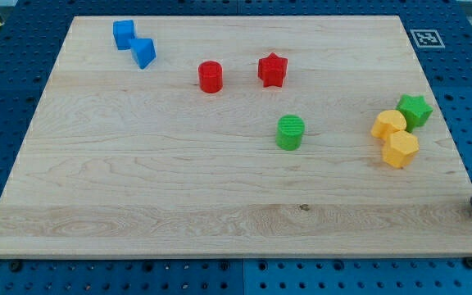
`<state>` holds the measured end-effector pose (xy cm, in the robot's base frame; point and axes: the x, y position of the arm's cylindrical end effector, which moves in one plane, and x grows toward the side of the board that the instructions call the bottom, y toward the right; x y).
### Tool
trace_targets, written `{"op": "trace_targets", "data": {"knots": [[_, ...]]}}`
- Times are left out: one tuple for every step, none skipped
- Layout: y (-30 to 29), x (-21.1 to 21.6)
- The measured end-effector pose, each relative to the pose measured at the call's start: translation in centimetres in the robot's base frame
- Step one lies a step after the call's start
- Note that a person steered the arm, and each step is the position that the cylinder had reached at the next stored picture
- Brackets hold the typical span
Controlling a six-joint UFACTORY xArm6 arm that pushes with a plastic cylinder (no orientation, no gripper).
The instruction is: Push the yellow hexagon up a bit
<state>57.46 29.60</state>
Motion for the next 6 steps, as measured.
{"op": "trace_targets", "data": {"knots": [[0.9, 0.0], [2.3, -0.1], [1.0, -3.6], [-2.7, -5.8], [-6.3, -6.1], [-9.4, -6.6]]}}
